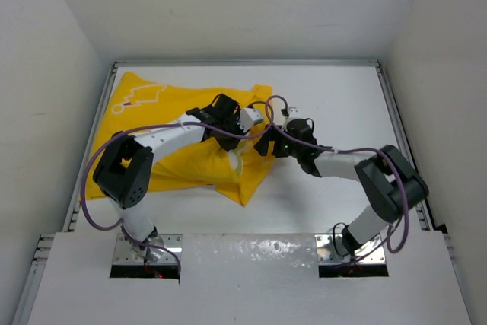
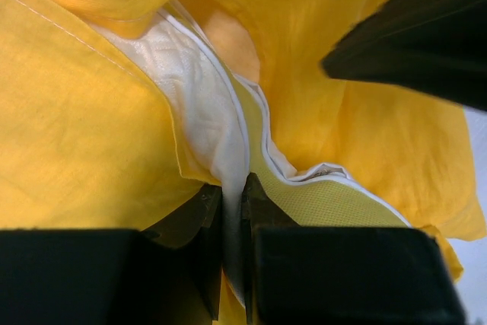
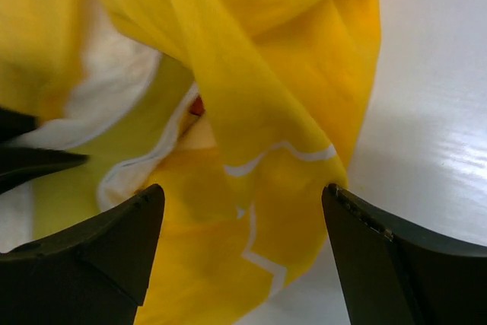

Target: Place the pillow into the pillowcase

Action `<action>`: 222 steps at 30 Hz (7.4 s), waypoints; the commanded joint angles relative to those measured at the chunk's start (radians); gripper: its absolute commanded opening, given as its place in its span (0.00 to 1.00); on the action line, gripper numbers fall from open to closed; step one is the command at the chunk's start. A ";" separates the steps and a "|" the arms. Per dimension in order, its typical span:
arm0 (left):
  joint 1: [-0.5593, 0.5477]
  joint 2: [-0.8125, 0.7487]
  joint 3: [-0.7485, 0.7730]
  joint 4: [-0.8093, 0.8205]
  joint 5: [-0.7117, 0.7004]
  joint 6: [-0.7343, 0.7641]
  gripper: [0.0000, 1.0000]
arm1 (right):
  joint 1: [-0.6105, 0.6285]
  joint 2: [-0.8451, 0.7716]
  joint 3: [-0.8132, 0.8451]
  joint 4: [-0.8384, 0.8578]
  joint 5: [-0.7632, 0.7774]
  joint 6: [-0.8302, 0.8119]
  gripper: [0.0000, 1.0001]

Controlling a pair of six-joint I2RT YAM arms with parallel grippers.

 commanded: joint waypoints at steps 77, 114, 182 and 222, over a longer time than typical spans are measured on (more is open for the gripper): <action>0.555 0.000 -0.355 -0.114 0.057 0.157 0.00 | -0.487 0.386 0.598 -0.630 0.060 -0.152 0.41; 0.837 -0.643 0.263 -0.320 0.229 0.112 0.00 | -0.447 -0.464 0.328 -0.479 0.189 -0.174 0.00; 0.740 0.340 0.956 -0.210 0.168 -0.365 1.00 | -0.366 0.104 0.886 -0.837 0.823 -0.436 0.94; 0.757 -0.637 -0.709 0.243 -0.314 -0.039 1.00 | -0.364 -1.161 -0.170 -1.124 0.603 0.257 0.99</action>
